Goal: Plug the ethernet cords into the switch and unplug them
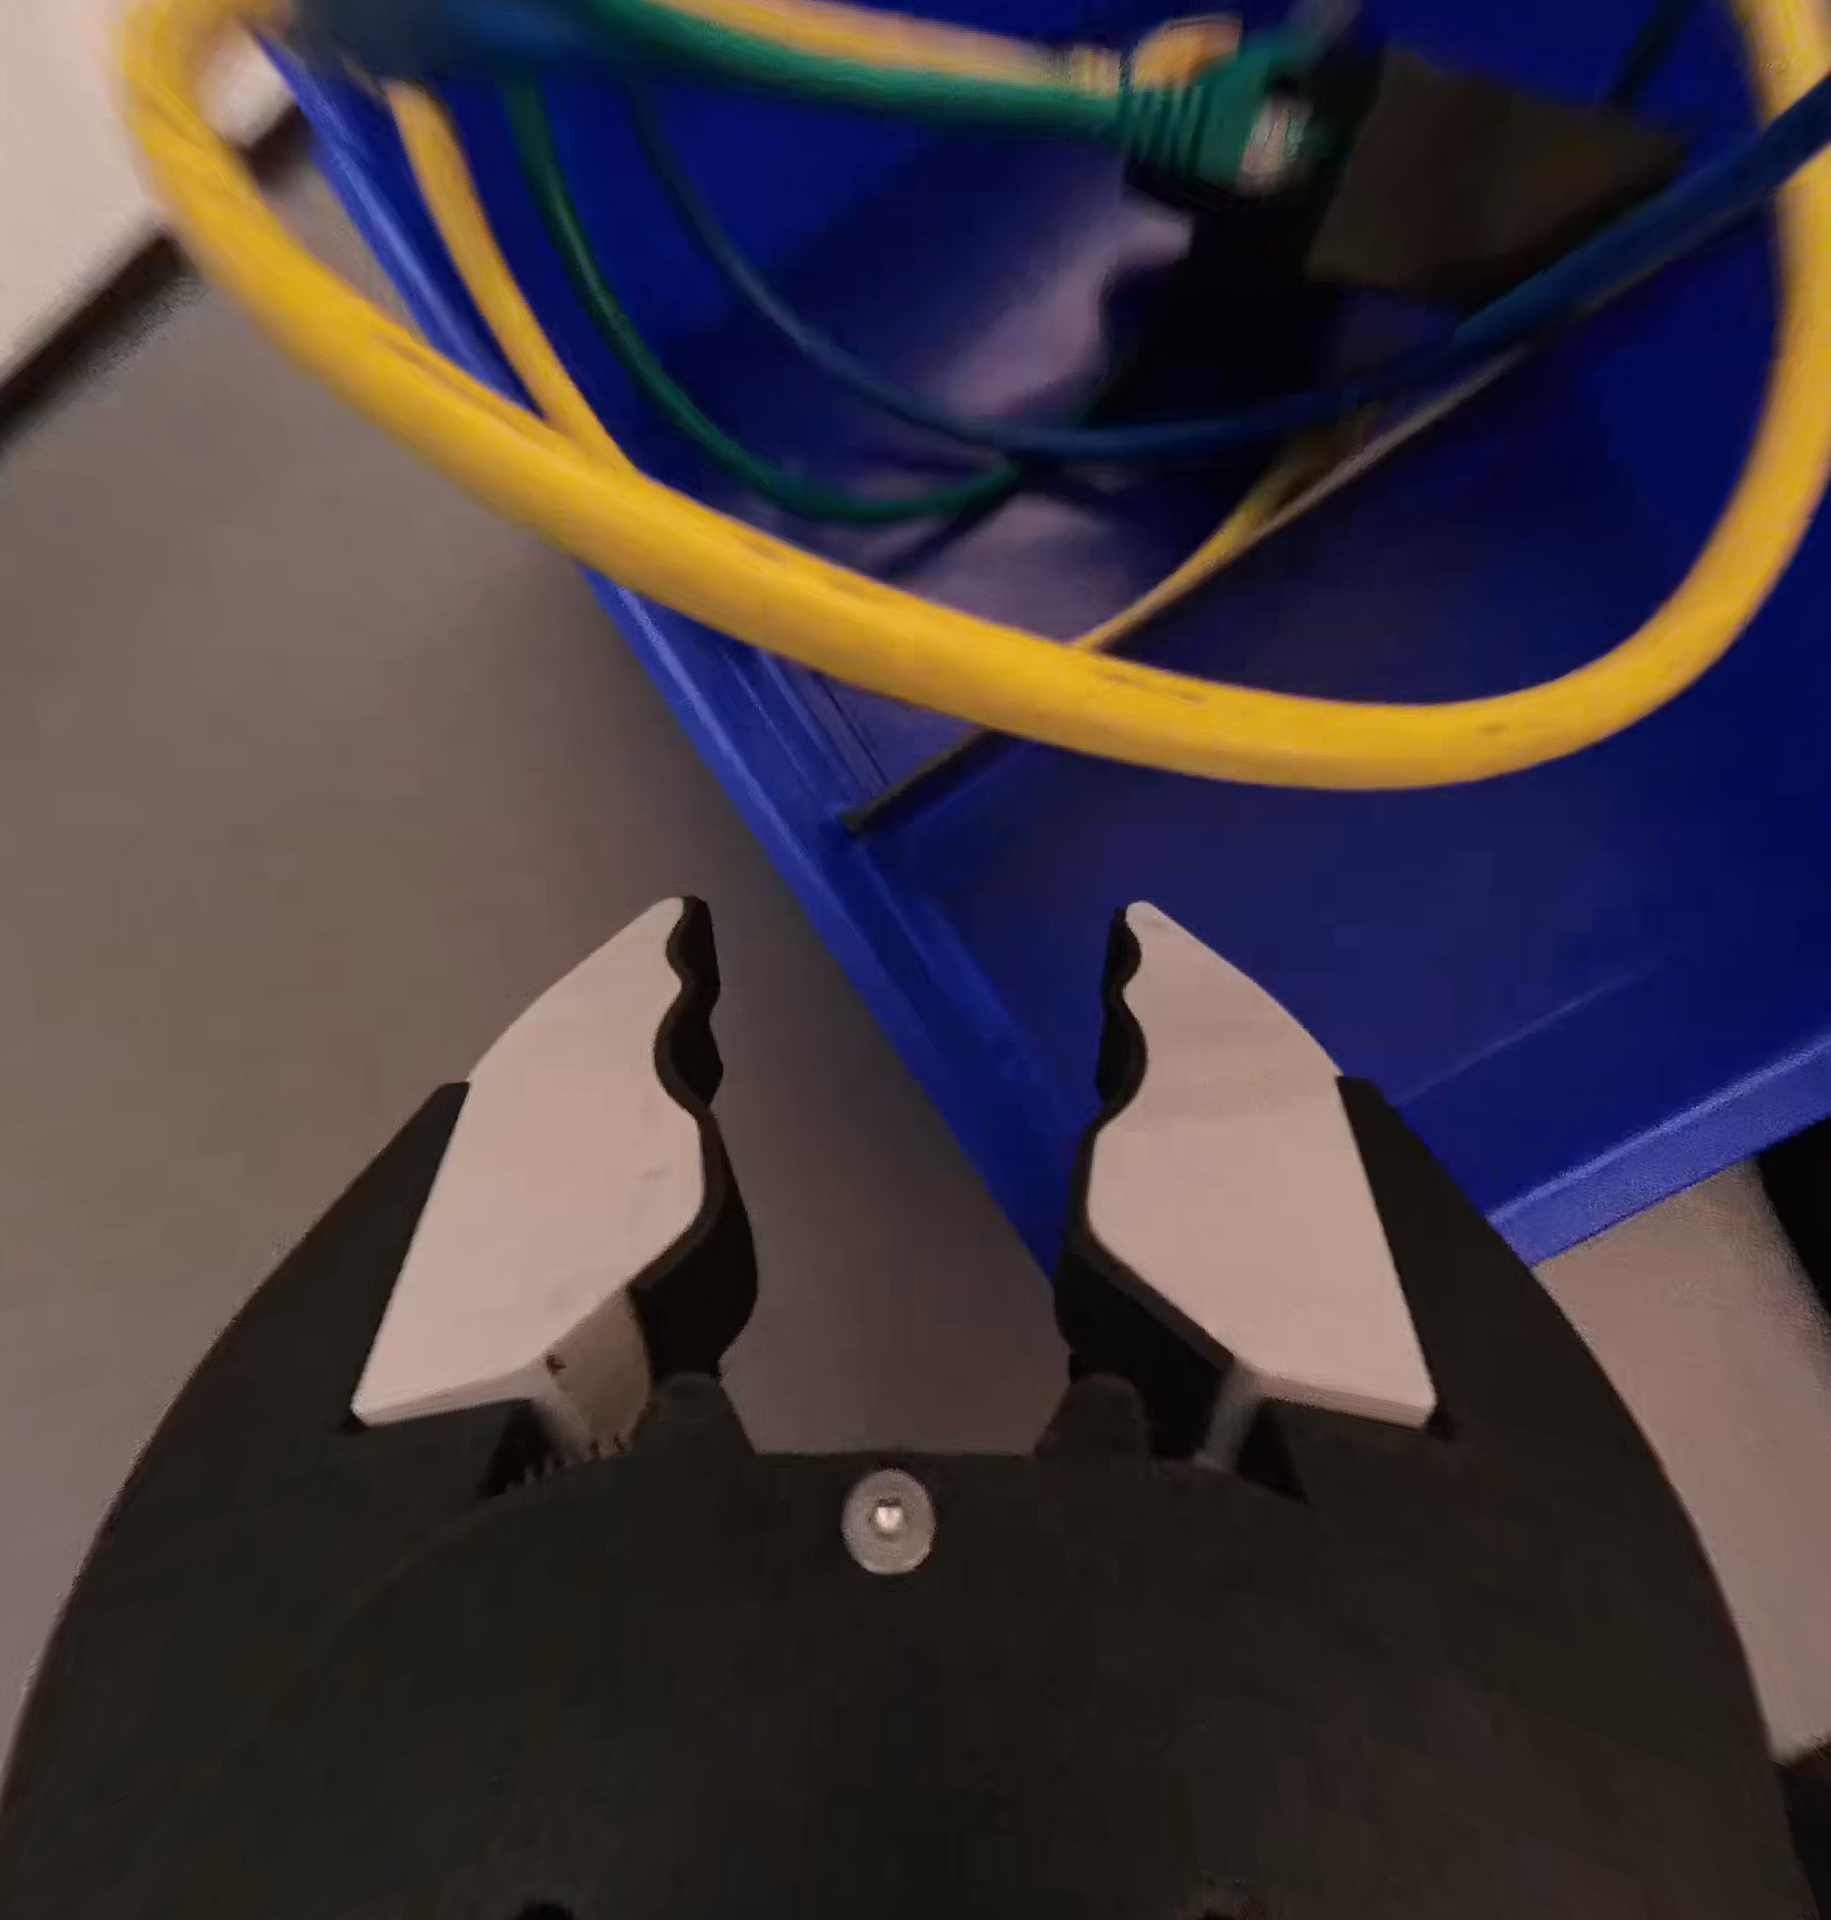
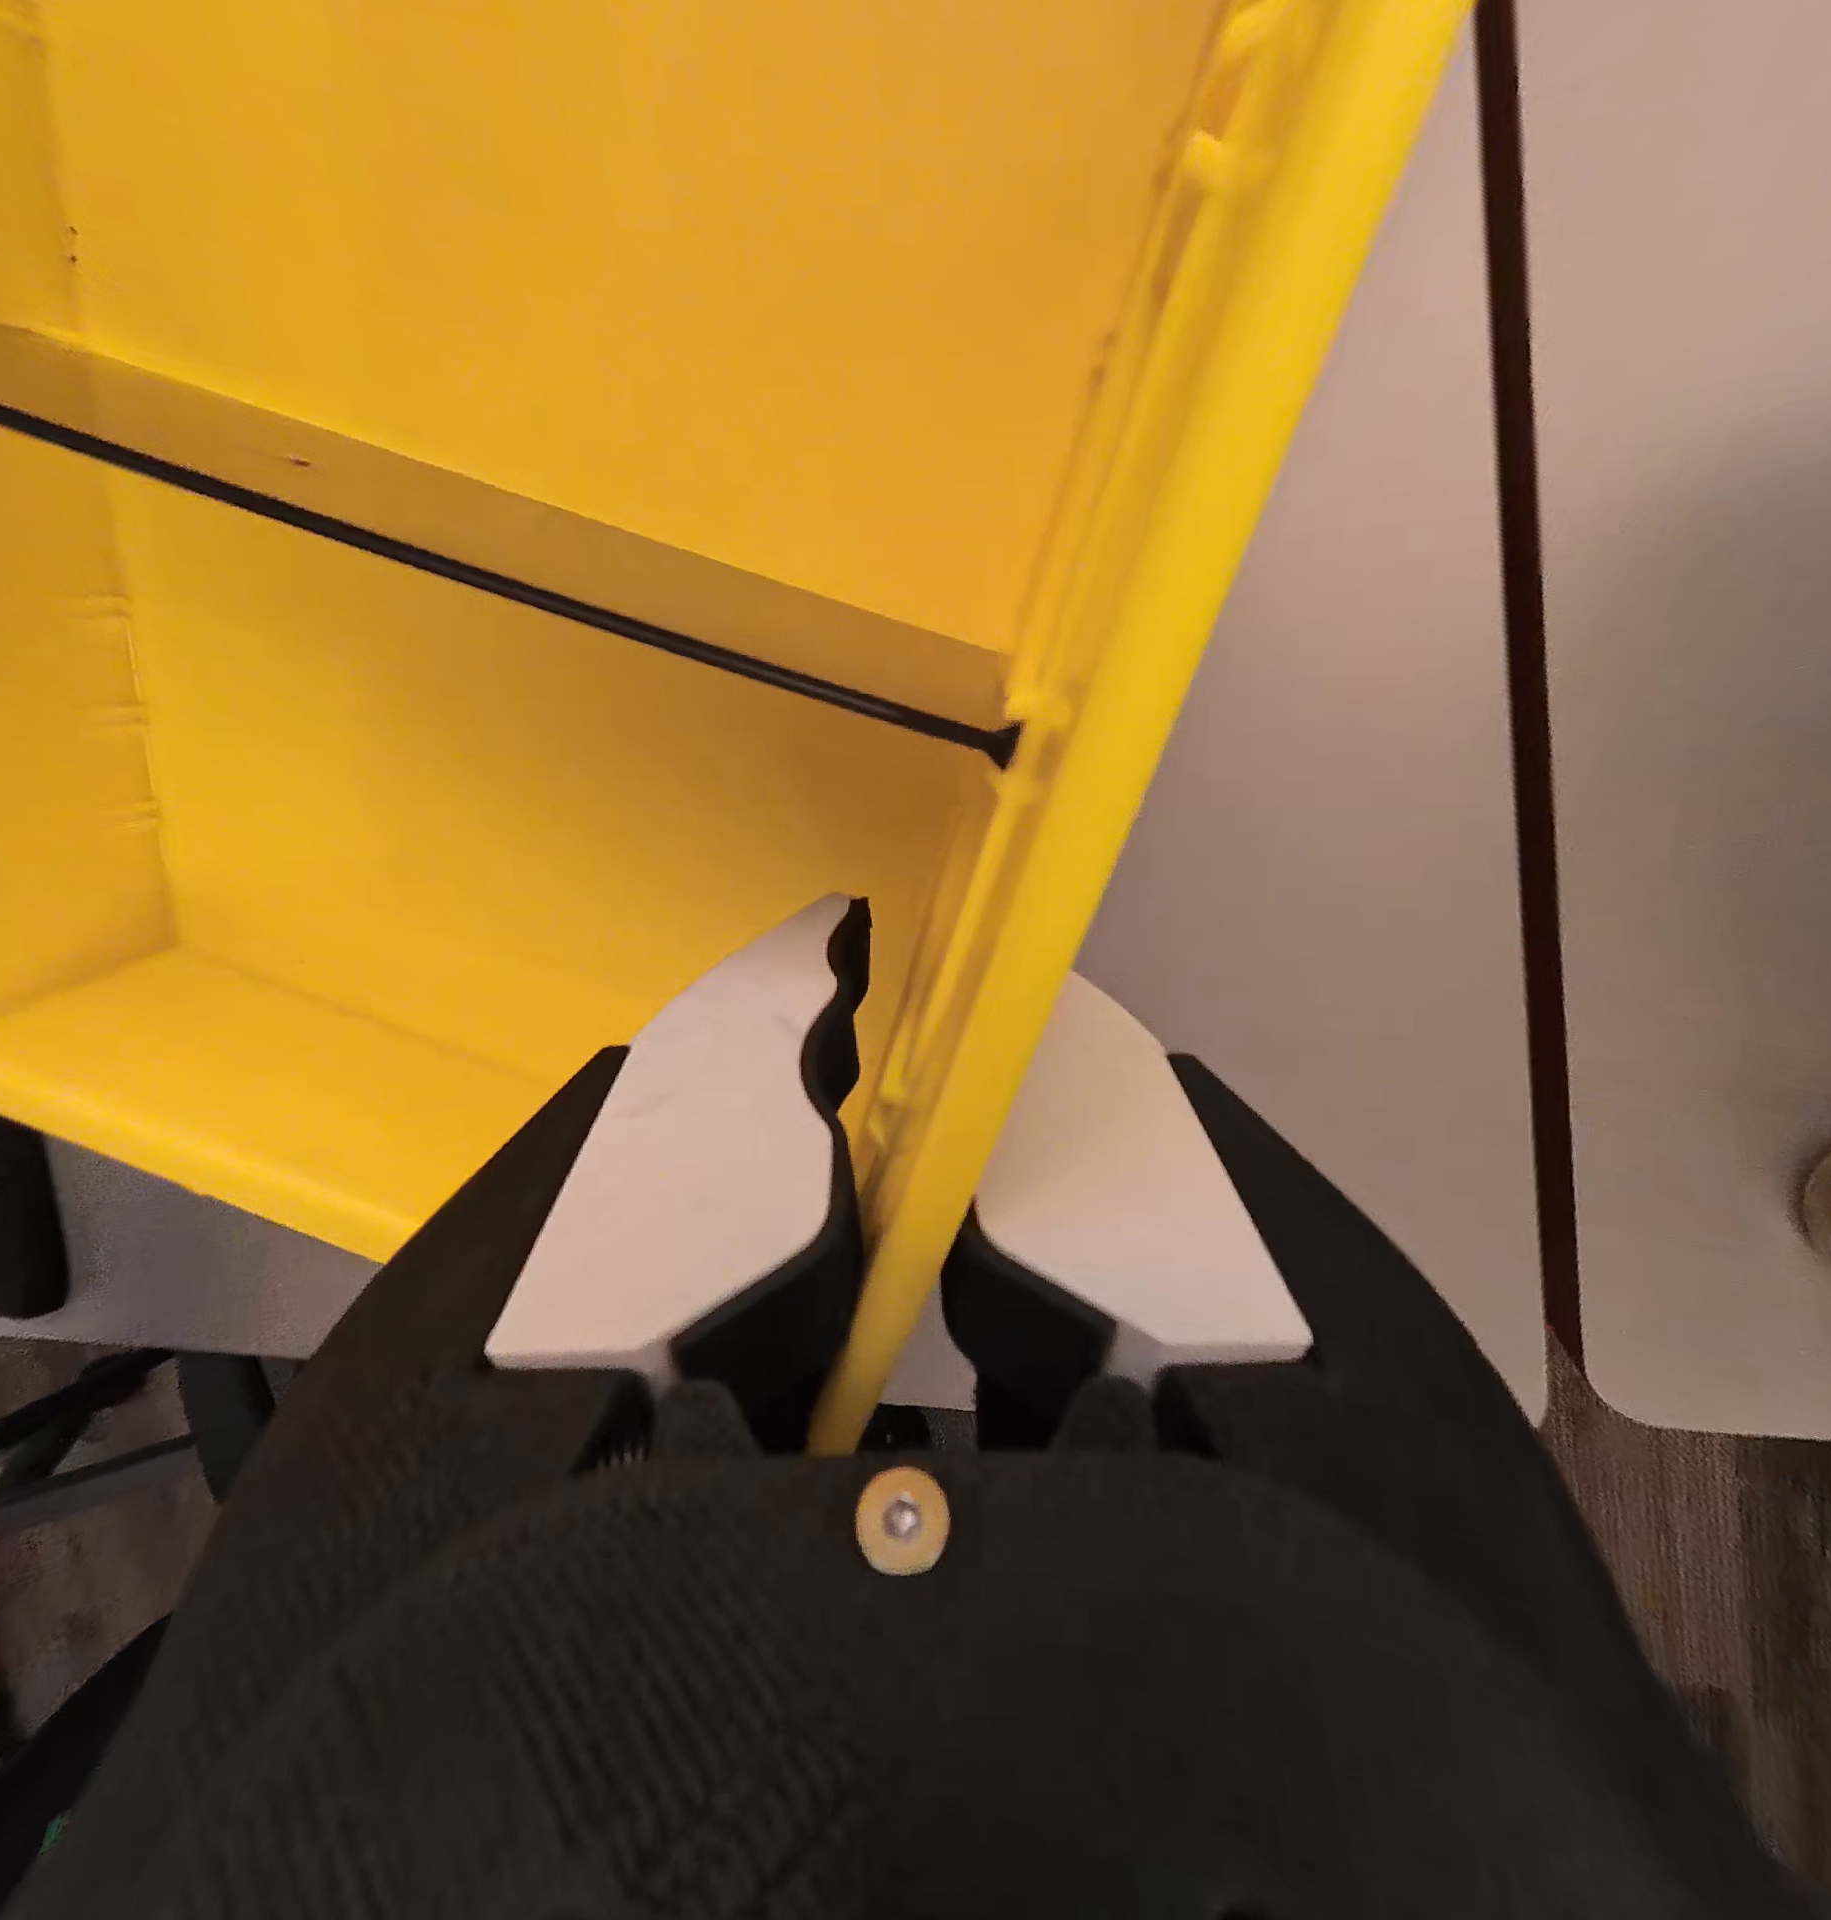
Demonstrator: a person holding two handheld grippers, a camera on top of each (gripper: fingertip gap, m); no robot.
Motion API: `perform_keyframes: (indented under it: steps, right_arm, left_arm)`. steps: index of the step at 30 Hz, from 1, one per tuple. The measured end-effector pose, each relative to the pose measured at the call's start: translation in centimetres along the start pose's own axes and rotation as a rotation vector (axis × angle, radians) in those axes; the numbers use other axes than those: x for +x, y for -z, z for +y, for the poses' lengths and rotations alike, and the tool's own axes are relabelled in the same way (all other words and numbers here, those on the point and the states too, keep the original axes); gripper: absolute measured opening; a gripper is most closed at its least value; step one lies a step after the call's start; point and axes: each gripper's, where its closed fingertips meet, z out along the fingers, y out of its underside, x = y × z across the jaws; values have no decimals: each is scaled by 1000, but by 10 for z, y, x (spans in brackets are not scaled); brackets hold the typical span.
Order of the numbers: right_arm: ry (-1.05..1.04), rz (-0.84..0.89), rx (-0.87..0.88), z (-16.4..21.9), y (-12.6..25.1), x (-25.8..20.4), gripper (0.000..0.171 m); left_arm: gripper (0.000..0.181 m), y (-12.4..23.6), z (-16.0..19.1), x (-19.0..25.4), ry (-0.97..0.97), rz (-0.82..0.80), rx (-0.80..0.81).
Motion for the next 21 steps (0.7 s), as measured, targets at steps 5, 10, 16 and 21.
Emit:
perform_keyframes:
  steps: [5, 10, 16, 21]
  right_arm:
    - [-40, 35, -49, 15, -26, 24, 13]
    - [-11, 17, -119, 29, -57, 18, 13]
    - [83, 9, -217, 42, -96, -1, 13]
    - [176, -12, -326, 54, -122, -23, 13]
  left_arm:
    - [41, -25, 34, -25, -76, -109, -207]
    - [8, -23, 54, -52, 71, 188, -230]
    - [4, 1, 122, -156, 138, 160, -306]
    - [4, 33, 200, -246, 267, 109, -327]
